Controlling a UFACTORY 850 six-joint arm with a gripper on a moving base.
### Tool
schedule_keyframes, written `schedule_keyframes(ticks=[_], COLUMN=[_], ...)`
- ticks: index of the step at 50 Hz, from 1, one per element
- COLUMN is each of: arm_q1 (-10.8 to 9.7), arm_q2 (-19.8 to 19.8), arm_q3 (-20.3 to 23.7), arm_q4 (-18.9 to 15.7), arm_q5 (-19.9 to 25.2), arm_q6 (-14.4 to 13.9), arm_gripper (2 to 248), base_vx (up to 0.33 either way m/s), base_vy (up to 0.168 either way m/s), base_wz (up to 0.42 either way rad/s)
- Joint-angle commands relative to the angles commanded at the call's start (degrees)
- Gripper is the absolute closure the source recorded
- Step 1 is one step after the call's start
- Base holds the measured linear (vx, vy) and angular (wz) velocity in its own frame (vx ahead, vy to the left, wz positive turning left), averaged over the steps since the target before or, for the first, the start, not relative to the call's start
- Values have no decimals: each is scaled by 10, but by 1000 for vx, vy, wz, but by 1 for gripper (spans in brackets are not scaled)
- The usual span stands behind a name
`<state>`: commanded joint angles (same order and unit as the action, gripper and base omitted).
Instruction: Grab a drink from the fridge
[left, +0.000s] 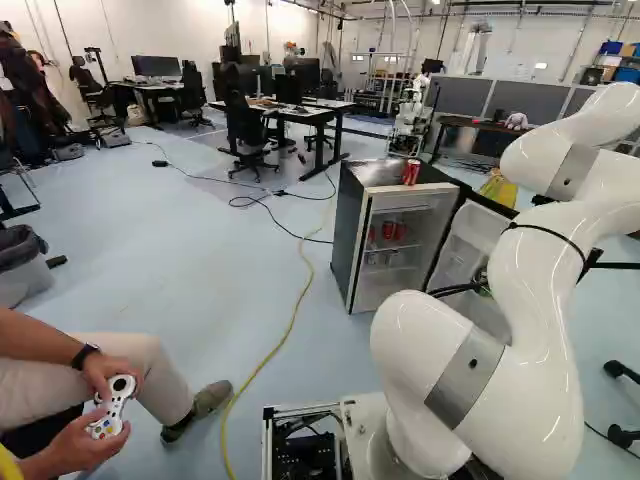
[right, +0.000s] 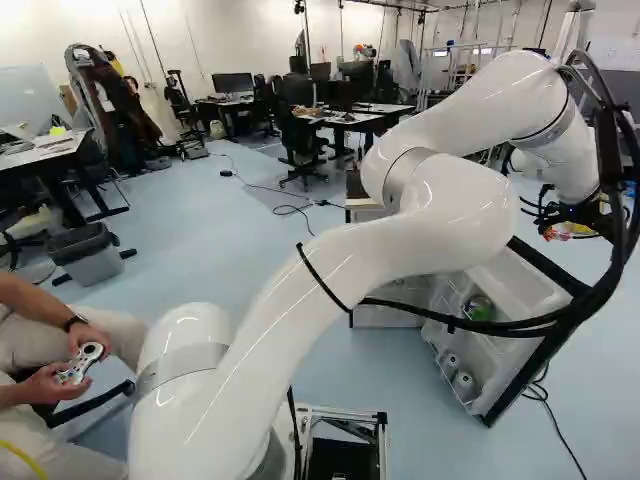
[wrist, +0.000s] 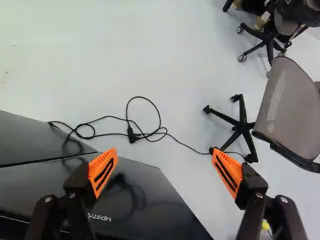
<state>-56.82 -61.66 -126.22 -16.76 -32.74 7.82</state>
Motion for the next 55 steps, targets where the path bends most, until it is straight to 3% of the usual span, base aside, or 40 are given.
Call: schedule_keyframes(ticks=[26, 55], arm_q1=[0, -1], arm_q2=[-27, -23], arm_q3=[-11, -3], arm_q4=[0, 0], arm_q5=[0, 0], arm_q6=[0, 0], arm_gripper=[3, 3], base_vx=[0, 0], base_vy=[0, 0], base_wz=[0, 0])
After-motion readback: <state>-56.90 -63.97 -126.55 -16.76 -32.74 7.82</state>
